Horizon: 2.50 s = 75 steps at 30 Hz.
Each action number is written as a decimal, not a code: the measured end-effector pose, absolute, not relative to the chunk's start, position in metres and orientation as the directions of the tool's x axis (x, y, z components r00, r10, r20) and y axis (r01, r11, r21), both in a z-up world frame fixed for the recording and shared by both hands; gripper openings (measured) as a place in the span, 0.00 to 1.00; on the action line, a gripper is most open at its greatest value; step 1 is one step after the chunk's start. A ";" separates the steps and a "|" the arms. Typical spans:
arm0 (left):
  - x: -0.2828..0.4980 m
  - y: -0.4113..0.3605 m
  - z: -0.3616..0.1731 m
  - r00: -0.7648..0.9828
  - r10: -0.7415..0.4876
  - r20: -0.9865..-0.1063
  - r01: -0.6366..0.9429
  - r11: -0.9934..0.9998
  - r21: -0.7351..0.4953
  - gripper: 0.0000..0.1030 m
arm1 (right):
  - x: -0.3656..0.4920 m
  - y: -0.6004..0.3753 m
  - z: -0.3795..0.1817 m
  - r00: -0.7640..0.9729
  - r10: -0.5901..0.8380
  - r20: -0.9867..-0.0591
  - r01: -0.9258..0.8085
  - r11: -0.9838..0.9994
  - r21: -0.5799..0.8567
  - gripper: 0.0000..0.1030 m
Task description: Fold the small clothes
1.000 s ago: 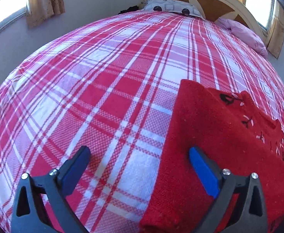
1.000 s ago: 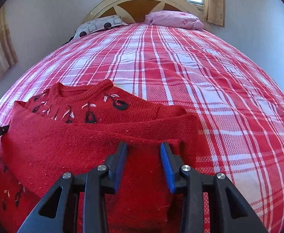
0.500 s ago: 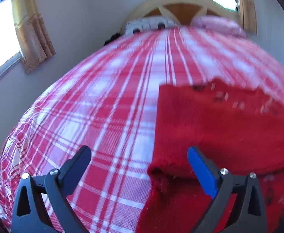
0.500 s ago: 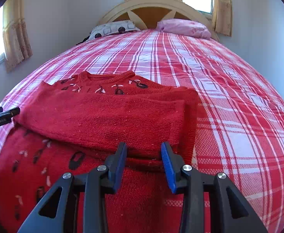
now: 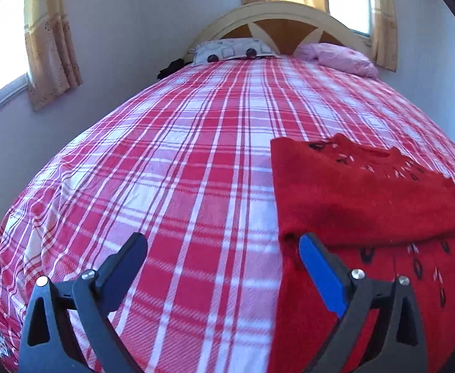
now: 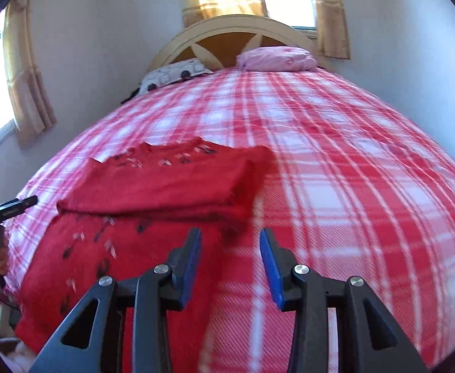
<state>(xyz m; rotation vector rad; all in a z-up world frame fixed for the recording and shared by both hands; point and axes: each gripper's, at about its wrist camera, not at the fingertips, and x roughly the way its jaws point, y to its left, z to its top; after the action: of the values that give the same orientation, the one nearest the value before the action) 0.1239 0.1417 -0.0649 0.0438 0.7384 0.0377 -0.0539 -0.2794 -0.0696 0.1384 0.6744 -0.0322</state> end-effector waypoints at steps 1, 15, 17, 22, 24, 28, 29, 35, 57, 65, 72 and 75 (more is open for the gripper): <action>0.119 0.143 -0.067 0.741 0.048 -0.670 -0.005 0.998 0.066 0.98 | -0.061 -0.285 -0.070 0.778 0.007 -0.628 0.087 0.989 0.119 0.39; 0.070 0.130 -0.062 0.762 -0.036 -0.646 0.156 0.979 0.130 0.98 | -0.146 -0.309 -0.092 0.734 0.054 -0.677 0.133 0.966 0.221 0.39; 0.065 0.125 -0.060 0.755 -0.083 -0.650 0.202 0.973 0.110 0.98 | -0.154 -0.307 -0.098 0.724 0.097 -0.683 0.116 0.959 0.259 0.39; 0.049 0.115 -0.058 0.711 -0.138 -0.690 0.325 0.934 0.149 0.98 | -0.174 -0.295 -0.113 0.693 0.180 -0.698 0.066 0.949 0.310 0.39; 0.035 0.119 -0.061 0.678 -0.166 -0.716 0.383 0.911 0.151 0.98 | -0.179 -0.288 -0.121 0.677 0.224 -0.701 0.034 0.942 0.334 0.39; 0.003 0.143 -0.069 0.641 -0.211 -0.738 0.410 0.907 0.097 0.98 | -0.181 -0.277 -0.135 0.649 0.307 -0.696 -0.017 0.921 0.390 0.39; -0.003 0.149 -0.073 0.623 -0.228 -0.748 0.407 0.911 0.061 0.98 | -0.181 -0.274 -0.136 0.642 0.318 -0.697 -0.026 0.918 0.396 0.39; -0.026 0.172 -0.113 0.520 -0.278 -0.808 0.356 0.930 -0.091 0.97 | -0.177 -0.256 -0.141 0.606 0.370 -0.705 -0.085 0.911 0.404 0.39; -0.032 0.128 -0.147 0.338 -0.388 -0.857 0.448 0.868 -0.216 0.88 | -0.183 -0.254 -0.177 0.498 0.417 -0.760 -0.008 0.879 0.476 0.39; -0.027 0.121 -0.155 0.317 -0.387 -0.866 0.423 0.875 -0.236 0.88 | -0.179 -0.262 -0.197 0.452 0.429 -0.782 0.082 0.853 0.516 0.39; -0.026 0.116 -0.159 0.310 -0.389 -0.867 0.421 0.874 -0.242 0.88 | -0.177 -0.258 -0.211 0.413 0.503 -0.759 0.084 0.809 0.582 0.39; -0.026 0.116 -0.159 0.313 -0.391 -0.866 0.420 0.874 -0.243 0.88 | -0.175 -0.259 -0.214 0.414 0.517 -0.749 0.086 0.797 0.598 0.39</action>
<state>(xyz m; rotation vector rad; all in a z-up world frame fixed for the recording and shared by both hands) -0.0263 0.1163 -0.1591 0.0293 1.1326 -0.5346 -0.1747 -0.2590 -0.2137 0.6200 1.1274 0.2933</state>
